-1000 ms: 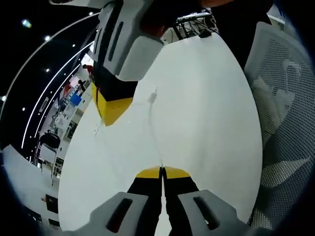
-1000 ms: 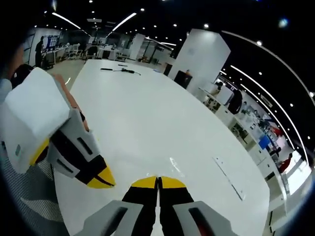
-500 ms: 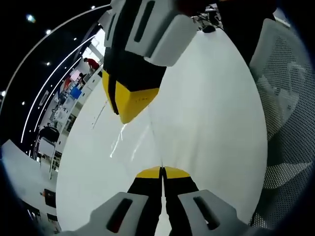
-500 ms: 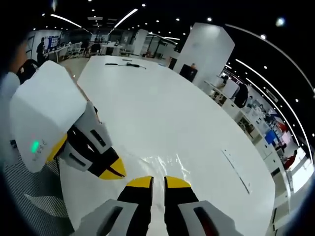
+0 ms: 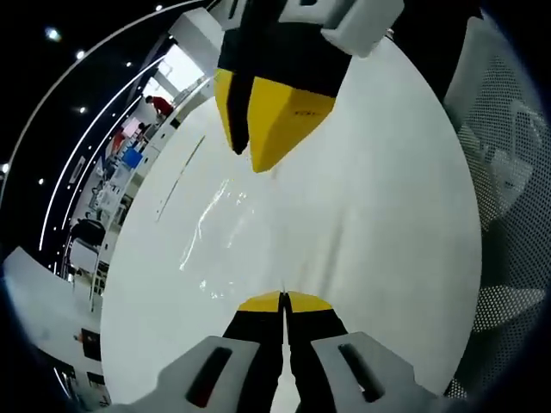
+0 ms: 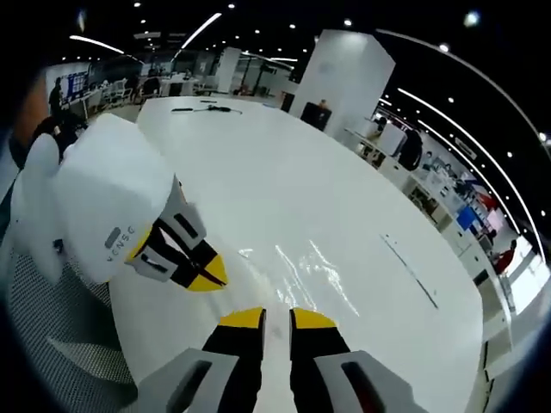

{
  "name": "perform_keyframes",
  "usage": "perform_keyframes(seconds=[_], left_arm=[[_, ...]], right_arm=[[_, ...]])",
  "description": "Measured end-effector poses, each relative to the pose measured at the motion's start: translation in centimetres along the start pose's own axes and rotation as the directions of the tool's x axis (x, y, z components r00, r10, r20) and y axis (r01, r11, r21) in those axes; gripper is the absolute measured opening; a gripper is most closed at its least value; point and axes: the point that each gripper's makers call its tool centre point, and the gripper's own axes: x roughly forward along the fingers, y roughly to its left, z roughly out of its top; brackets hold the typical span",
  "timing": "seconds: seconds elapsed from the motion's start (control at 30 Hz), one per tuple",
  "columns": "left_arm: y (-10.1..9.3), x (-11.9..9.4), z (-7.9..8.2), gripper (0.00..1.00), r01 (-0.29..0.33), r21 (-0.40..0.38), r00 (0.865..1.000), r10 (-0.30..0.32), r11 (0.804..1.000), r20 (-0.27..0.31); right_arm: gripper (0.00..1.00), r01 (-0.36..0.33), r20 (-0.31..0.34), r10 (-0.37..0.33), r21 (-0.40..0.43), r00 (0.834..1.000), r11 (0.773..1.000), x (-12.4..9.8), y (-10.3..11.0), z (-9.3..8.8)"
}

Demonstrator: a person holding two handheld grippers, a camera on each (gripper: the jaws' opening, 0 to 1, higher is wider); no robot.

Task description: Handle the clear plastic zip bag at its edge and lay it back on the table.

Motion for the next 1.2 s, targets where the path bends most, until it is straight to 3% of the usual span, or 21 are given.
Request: perform_keyframes(seconds=[0.27, 0.47, 0.63, 0.9, 1.07, 1.2], left_arm=[[0.2, 1.0, 0.4, 0.00, 0.004, -0.041, 1.000, -0.004, 0.999, -0.014], [0.2, 1.1, 0.7, 0.00, 0.016, -0.068, 1.000, -0.017, 0.998, -0.012], [-0.2, 0.9, 1.4, 0.01, 0.053, -0.135, 0.999, -0.051, 0.989, 0.020], [-1.0, 0.6, 2.2, 0.18, 0.108, -0.175, 0.994, -0.101, 0.979, 0.044], [-1.3, 0.0, 2.5, 0.24, 0.119, -0.185, 0.992, -0.108, 0.976, 0.068], [-1.6, -0.6, 2.1, 0.27, 0.128, -0.234, 0.991, -0.112, 0.964, 0.080]], right_arm=[[0.08, 0.035, -0.045, -0.031, 0.076, 0.998, 0.996, -0.2, -0.1, -2.9], [0.08, 0.048, -0.063, -0.041, 0.125, 0.997, 0.991, 0.0, -0.4, -3.8], [0.07, 0.059, -0.076, -0.046, 0.168, 0.996, 0.984, 0.5, -0.4, -4.4], [0.07, 0.070, -0.078, -0.053, 0.247, 0.996, 0.966, 1.6, -0.5, -4.6], [0.08, 0.079, -0.076, -0.060, 0.271, 0.995, 0.959, 1.7, -0.6, -4.7], [0.11, 0.091, -0.074, -0.071, 0.300, 0.995, 0.950, 1.1, -0.7, -5.0]])
